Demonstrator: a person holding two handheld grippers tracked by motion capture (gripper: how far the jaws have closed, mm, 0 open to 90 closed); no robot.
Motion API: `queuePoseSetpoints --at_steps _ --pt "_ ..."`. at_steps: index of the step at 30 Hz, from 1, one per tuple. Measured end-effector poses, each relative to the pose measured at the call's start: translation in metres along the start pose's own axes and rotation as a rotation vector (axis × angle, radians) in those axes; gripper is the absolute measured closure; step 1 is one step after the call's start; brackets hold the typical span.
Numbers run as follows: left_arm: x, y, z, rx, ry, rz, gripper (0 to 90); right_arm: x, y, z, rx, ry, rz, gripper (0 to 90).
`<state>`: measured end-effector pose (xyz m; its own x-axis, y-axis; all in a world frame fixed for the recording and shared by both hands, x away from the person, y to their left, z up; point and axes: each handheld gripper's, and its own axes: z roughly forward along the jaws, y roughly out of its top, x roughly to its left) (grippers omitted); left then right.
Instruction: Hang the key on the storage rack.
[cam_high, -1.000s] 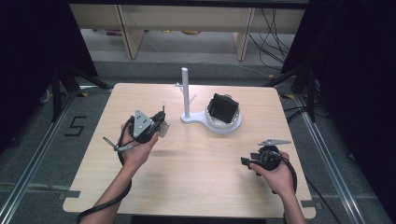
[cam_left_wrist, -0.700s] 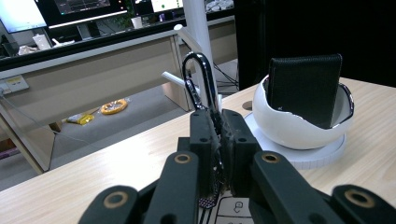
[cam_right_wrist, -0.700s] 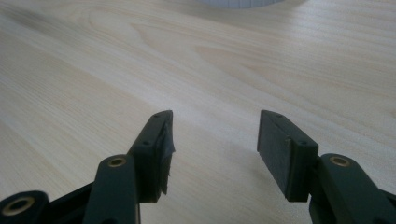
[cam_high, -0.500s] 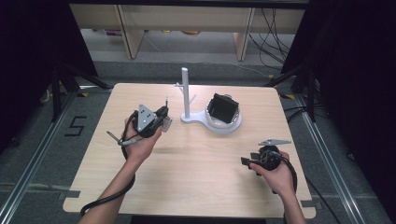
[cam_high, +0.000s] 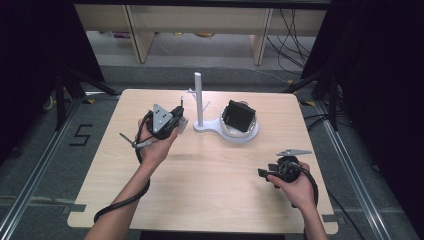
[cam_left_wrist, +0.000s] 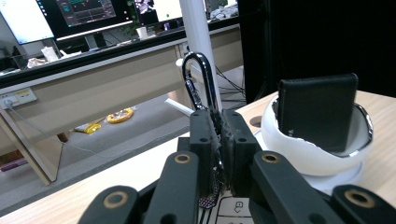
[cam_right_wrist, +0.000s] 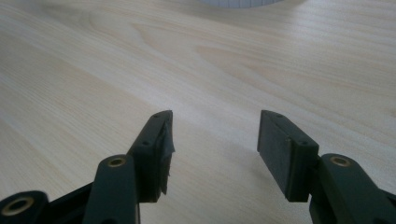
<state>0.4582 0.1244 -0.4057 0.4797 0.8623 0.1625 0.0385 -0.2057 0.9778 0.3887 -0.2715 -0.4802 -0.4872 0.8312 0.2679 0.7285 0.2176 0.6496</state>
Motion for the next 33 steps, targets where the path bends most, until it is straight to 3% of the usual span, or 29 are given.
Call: queuePoseSetpoints --at_steps 6,7,13,33 --pt "0.002 0.009 0.011 -0.005 0.018 -0.004 83.4 0.0 0.0 0.0 0.001 -0.003 -0.001 46.4" --pt "0.003 0.01 0.012 -0.003 0.022 -0.003 83.4 0.001 0.0 -0.002 0.014 -0.059 -0.012 46.4" --pt "0.006 0.013 0.018 0.011 0.045 0.003 83.4 0.001 0.0 -0.002 0.017 -0.056 -0.011 46.3" --pt "0.003 0.011 0.033 0.049 0.056 0.035 83.4 0.001 0.0 -0.001 0.028 -0.055 -0.003 46.1"
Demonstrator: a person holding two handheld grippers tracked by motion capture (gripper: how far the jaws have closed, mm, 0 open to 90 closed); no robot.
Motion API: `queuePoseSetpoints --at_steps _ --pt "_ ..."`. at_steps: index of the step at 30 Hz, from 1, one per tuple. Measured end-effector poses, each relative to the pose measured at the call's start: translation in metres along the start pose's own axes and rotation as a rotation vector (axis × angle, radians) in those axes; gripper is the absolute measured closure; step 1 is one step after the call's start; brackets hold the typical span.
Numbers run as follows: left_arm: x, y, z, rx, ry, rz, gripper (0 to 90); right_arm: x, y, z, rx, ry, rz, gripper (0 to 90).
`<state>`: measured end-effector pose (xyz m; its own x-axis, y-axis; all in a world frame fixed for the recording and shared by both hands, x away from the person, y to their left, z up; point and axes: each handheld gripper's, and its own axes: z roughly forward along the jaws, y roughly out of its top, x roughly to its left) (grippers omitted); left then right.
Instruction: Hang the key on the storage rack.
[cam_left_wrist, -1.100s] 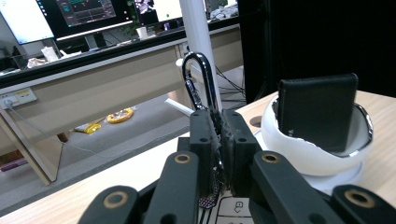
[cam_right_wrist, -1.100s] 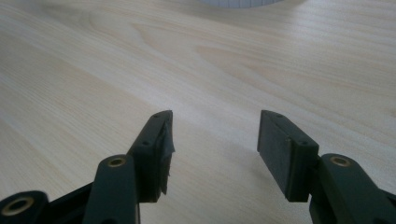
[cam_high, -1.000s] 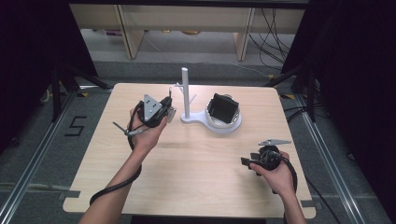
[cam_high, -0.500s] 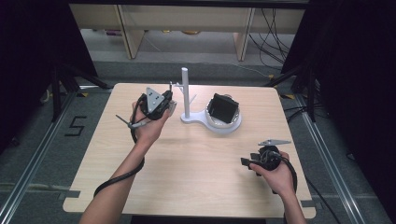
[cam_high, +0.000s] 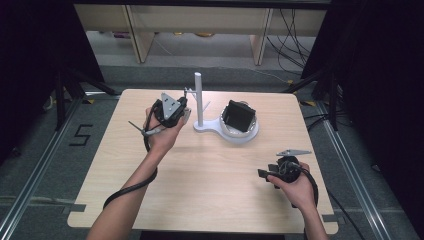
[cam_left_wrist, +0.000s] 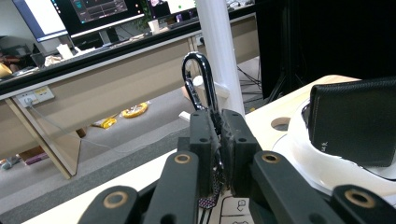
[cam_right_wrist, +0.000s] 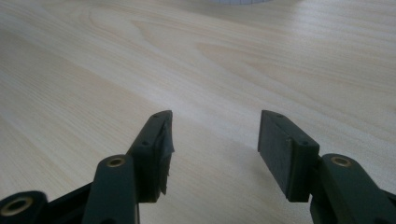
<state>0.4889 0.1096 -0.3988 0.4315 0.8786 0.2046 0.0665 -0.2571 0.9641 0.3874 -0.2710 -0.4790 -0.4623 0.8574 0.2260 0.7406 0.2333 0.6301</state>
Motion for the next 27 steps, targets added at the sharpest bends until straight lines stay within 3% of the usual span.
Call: queuePoseSetpoints --at_steps 3,4,5,6,11,13,14,27 --pt "0.0 0.0 0.001 0.0 -0.001 0.003 83.4 0.0 0.0 0.0 0.002 -0.007 -0.002 46.1" --pt "-0.001 0.0 0.001 0.004 0.001 0.008 83.4 0.0 -0.001 0.002 -0.023 0.007 0.005 46.1" --pt "-0.001 0.001 0.001 0.006 0.002 0.012 83.3 0.0 0.0 0.001 -0.007 0.016 0.003 46.1" --pt "-0.001 0.001 0.002 0.006 0.003 0.012 83.3 -0.002 -0.001 0.003 -0.019 0.061 0.002 46.1" --pt "-0.003 0.0 0.005 0.017 0.006 0.027 83.3 -0.002 -0.001 0.003 -0.018 0.059 0.002 46.1" --pt "-0.003 0.0 0.006 0.023 0.006 0.029 83.3 -0.004 -0.001 0.004 -0.038 0.057 -0.03 46.1" --pt "-0.004 0.0 0.007 0.024 0.004 0.031 83.3 -0.002 -0.001 0.002 -0.013 0.06 0.008 46.0" --pt "-0.008 -0.004 0.014 0.047 -0.002 0.043 83.2 -0.002 -0.001 0.002 -0.013 0.061 0.007 46.0"
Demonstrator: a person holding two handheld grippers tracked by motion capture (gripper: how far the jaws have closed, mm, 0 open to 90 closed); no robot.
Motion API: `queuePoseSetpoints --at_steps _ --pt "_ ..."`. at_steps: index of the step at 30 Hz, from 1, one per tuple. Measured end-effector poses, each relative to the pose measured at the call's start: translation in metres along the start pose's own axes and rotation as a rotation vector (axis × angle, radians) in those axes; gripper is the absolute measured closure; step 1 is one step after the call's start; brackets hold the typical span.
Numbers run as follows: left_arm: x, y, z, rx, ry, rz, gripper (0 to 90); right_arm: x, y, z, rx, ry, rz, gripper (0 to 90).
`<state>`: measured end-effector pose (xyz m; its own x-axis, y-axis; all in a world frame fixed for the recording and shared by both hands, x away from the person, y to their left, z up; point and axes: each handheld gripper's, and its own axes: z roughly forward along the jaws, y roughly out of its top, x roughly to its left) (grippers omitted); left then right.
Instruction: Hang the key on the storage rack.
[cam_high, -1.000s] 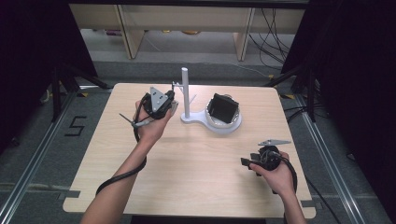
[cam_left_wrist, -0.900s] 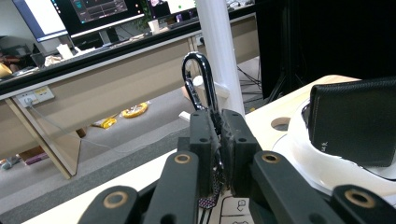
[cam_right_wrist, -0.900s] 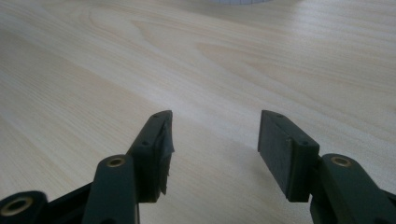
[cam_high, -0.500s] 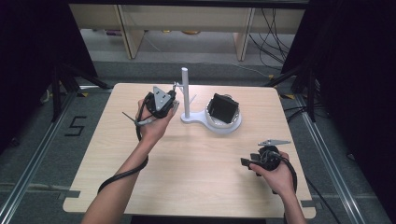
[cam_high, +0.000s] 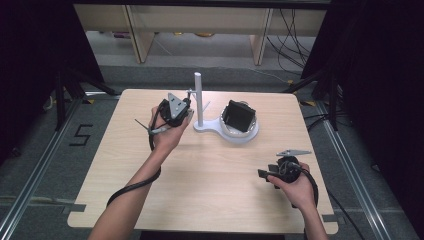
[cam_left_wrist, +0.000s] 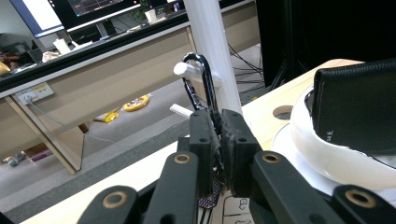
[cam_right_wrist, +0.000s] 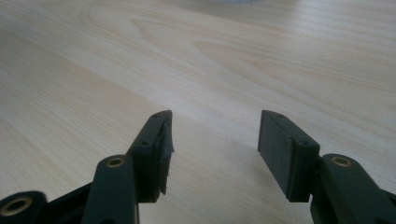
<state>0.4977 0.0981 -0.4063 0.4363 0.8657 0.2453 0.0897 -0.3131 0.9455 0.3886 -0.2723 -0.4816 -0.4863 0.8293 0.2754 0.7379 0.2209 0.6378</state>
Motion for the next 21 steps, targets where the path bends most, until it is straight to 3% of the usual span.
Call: queuePoseSetpoints --at_steps 14,21 --pt "-0.0018 -0.0016 0.0029 0.012 -0.02 -0.013 82.1 -0.0003 -0.0001 -0.0003 0.0 -0.003 -0.002 45.9" --pt "-0.0022 -0.0015 -0.0016 0.004 -0.037 -0.02 71.4 -0.0001 -0.0003 -0.0002 0.003 0.002 -0.001 45.1"
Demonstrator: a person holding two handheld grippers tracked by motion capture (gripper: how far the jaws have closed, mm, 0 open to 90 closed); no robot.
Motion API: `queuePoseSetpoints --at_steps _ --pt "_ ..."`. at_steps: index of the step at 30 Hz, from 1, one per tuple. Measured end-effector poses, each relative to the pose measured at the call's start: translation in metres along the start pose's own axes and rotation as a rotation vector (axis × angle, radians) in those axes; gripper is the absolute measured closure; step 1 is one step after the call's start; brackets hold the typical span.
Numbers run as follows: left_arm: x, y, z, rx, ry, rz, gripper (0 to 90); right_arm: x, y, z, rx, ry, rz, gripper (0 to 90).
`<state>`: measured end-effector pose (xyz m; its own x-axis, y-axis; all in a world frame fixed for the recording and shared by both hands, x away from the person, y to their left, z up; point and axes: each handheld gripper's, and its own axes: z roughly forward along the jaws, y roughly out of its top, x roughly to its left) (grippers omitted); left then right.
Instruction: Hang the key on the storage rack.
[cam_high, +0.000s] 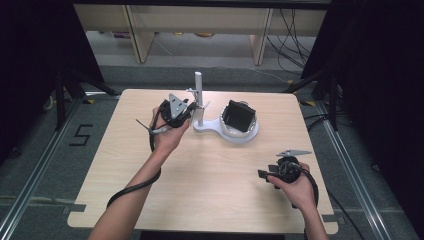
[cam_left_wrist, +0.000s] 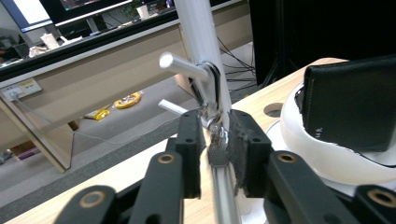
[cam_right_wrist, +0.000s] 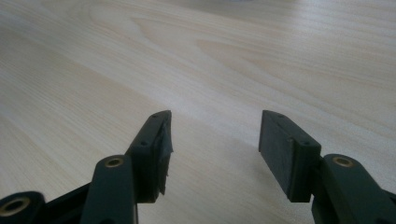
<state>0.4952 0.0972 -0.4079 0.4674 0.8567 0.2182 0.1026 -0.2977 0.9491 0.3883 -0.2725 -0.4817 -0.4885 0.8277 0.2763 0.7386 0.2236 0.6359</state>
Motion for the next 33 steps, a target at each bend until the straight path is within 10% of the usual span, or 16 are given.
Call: queuePoseSetpoints --at_steps 21,33 --pt "0.0 -0.024 -0.055 0.028 -0.081 0.03 48.4 0.0 0.0 0.0 -0.002 -0.003 0.0 44.9" --pt "0.005 -0.095 -0.107 0.056 -0.078 -0.023 39.5 0.001 -0.001 0.001 0.02 -0.061 -0.019 44.9"
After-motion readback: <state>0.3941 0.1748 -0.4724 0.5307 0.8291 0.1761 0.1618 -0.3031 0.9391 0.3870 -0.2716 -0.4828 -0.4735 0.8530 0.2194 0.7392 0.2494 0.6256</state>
